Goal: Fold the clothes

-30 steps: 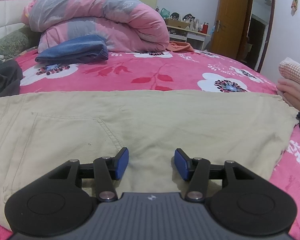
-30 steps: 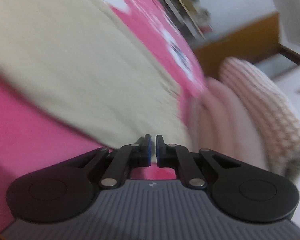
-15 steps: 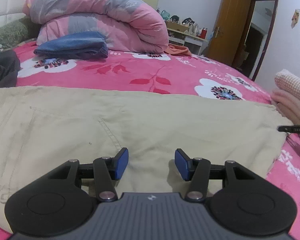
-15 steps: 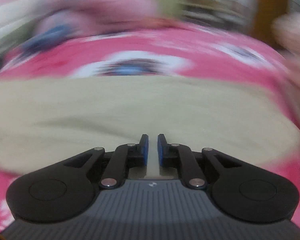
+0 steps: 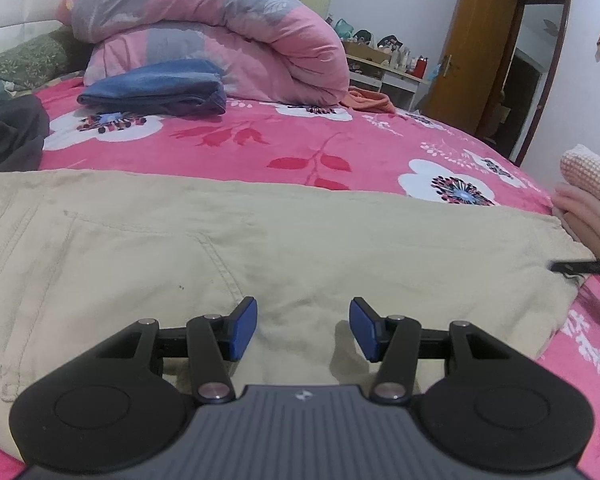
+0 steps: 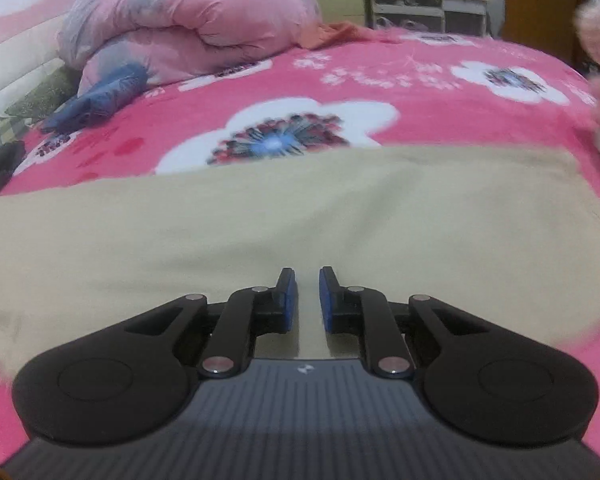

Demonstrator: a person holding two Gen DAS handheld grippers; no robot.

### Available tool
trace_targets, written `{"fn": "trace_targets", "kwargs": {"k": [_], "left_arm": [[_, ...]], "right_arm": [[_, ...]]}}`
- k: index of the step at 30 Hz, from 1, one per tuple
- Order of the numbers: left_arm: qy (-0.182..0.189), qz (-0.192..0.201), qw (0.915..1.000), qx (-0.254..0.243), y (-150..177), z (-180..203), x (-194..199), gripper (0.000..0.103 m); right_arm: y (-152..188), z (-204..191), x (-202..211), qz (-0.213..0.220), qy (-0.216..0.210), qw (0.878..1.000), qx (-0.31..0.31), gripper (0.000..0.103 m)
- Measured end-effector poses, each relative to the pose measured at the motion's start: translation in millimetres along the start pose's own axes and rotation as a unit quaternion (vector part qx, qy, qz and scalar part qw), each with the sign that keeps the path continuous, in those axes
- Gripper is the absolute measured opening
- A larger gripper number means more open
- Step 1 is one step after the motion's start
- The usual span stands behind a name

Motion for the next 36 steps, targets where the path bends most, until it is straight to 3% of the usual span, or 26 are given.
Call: {"fn": "trace_targets", "kwargs": {"k": [3, 6, 10, 13, 16, 18, 22, 26, 28, 29, 33, 36], "left_arm": [[0.003, 0.000, 1.0000, -0.002, 0.4, -0.3, -0.6, 0.053], [-0.002, -0.001, 0.9997, 0.024, -2.3, -1.8, 1.1, 0.053], [-0.030, 0.002, 0.9987, 0.040, -8.1, -4.2, 4.4, 0.053], [-0.046, 0.007, 0.9979, 0.045, -9.8, -13.0, 5.4, 0.054], [-0.039, 0.013, 0.9974, 0.060, -9.3, -27.2, 9.1, 0.054], [-0.040, 0.021, 0.9973, 0.059, -9.3, -34.9, 12.0, 0.054], [-0.046, 0.027, 0.9958, 0.074, -8.2, -47.5, 19.7, 0.054], [-0.067, 0.028, 0.9943, 0.078, -7.4, -54.0, 30.1, 0.054], [-0.087, 0.029, 0.9935, 0.067, -5.3, -56.7, 33.8, 0.054], [-0.095, 0.028, 0.9932, 0.062, -3.3, -58.6, 34.7, 0.054], [-0.087, 0.035, 0.9940, 0.056, 0.6, -63.3, 38.3, 0.054], [-0.082, 0.038, 0.9946, 0.052, 2.0, -64.8, 37.7, 0.054]], "right_arm": [[10.4, 10.5, 31.6, -0.031, 0.024, 0.999, 0.013, 0.012], [-3.8, -8.9, 37.0, -0.049, 0.054, 0.997, 0.034, 0.016], [-26.7, -74.6, 13.8, -0.008, -0.055, 0.998, 0.024, 0.017], [-9.1, -119.4, -16.3, -0.043, -0.097, 0.993, 0.049, 0.025], [20.0, -122.0, -2.0, -0.047, -0.083, 0.992, 0.078, 0.025], [23.7, -109.0, 25.8, -0.066, -0.056, 0.994, 0.062, 0.025], [16.3, -116.0, 50.1, -0.088, 0.003, 0.992, 0.095, 0.026], [-2.4, -173.9, 32.3, -0.025, -0.075, 0.994, 0.078, 0.027], [11.0, -202.4, 12.4, -0.031, -0.125, 0.989, 0.068, 0.030], [23.0, -209.2, 9.5, -0.038, -0.128, 0.988, 0.072, 0.031], [62.2, -209.4, 42.0, -0.017, -0.100, 0.991, 0.091, 0.031], [65.9, -207.2, 65.2, -0.052, -0.068, 0.991, 0.099, 0.032]]}}
Point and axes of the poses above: each gripper's, at about its wrist camera, not at the fingertips, and x roughly against the way its jaws point, z to its right, y to its underside, the point moved 4 cm from there along -x, roughly the way its jaws point, and after that the axes turned 8 degrees about z, right-handed, at the moved point
